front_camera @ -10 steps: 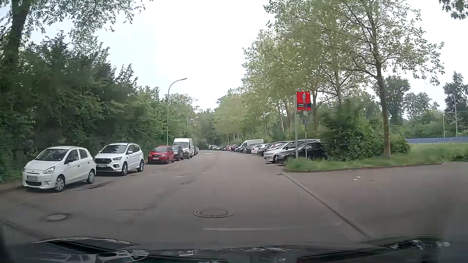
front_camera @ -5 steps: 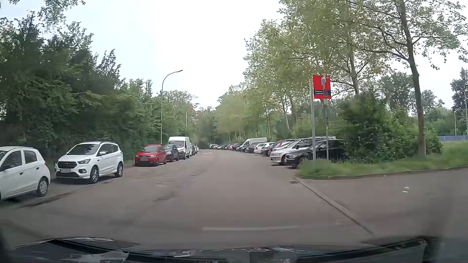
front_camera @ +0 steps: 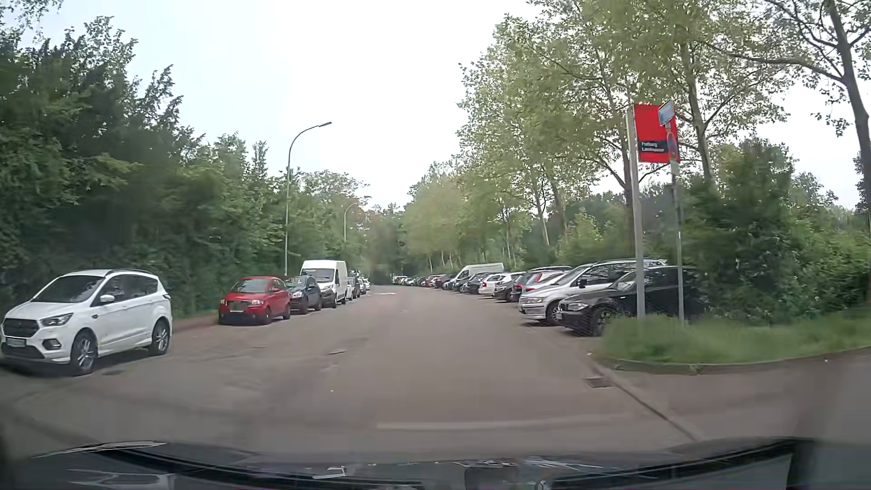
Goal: Follow the waypoints while adhering to traffic rules and regulations
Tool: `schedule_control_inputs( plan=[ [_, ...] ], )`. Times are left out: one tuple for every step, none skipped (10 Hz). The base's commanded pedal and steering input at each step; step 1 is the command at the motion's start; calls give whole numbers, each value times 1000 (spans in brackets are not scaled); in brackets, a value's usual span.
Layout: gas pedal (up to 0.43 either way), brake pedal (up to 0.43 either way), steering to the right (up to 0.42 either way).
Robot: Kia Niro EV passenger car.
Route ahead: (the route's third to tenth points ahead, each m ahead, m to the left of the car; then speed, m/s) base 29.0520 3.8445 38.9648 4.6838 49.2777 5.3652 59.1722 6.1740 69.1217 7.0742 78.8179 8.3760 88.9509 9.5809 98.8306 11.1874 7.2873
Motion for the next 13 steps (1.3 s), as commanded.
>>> schedule_control_inputs(
  plan=[
    [87, 0, -9],
    [87, 0, -9],
    [87, 0, -8],
    [87, 0, -7],
    [87, 0, -7],
    [87, 0, -7],
    [87, 0, -6],
    [87, 0, -5],
    [87, 0, -4],
    [87, 0, -4],
    [87, 0, -5],
    [87, 0, -5],
    [87, 0, -6]
  ],
)
